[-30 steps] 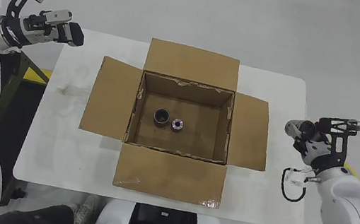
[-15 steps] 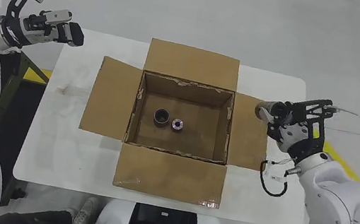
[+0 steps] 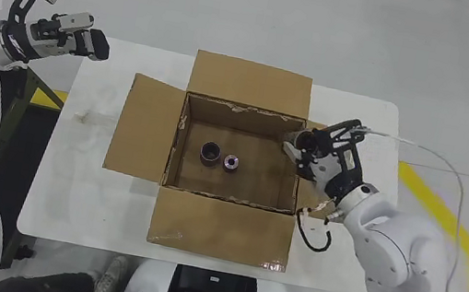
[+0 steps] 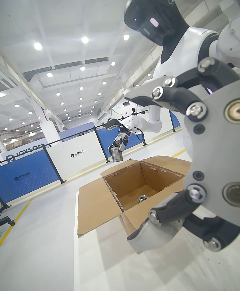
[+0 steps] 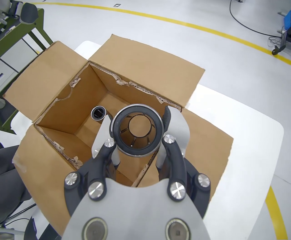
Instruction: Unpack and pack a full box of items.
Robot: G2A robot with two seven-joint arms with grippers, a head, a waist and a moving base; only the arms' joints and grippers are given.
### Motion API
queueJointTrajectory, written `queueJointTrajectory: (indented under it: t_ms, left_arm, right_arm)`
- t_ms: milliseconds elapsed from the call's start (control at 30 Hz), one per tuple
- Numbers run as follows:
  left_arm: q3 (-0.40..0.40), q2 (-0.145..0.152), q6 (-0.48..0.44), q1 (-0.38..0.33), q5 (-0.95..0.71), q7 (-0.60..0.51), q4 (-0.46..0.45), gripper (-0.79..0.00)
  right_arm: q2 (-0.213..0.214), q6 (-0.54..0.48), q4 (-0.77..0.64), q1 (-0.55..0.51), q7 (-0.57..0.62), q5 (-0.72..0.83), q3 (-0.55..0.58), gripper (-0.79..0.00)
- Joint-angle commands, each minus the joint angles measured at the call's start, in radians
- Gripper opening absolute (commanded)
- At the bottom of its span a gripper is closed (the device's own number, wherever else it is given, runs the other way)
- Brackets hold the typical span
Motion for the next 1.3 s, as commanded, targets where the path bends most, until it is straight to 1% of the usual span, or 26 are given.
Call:
queueJointTrajectory:
  t_ms: [0,333,667,933,1267]
  left_arm:
    - [0.0,0.0,0.0,0.0,0.0,0.0,0.0,0.0]
    - [0.0,0.0,0.0,0.0,0.0,0.0,0.0,0.0]
    - [0.0,0.0,0.0,0.0,0.0,0.0,0.0,0.0]
    - [0.0,0.0,0.0,0.0,0.0,0.0,0.0,0.0]
    - [0.0,0.0,0.0,0.0,0.0,0.0,0.0,0.0]
  right_arm:
    - [-0.002,0.003,0.01,0.01,0.002,-0.002,-0.021,-0.785]
    - [-0.011,0.009,0.072,0.046,0.011,-0.003,-0.097,-0.785]
    - [-0.025,0.015,0.166,0.106,0.014,-0.008,-0.177,-0.785]
    - [-0.042,0.04,0.283,0.169,0.035,-0.004,-0.246,-0.785]
    - [-0.067,0.08,0.415,0.245,0.028,0.007,-0.311,-0.785]
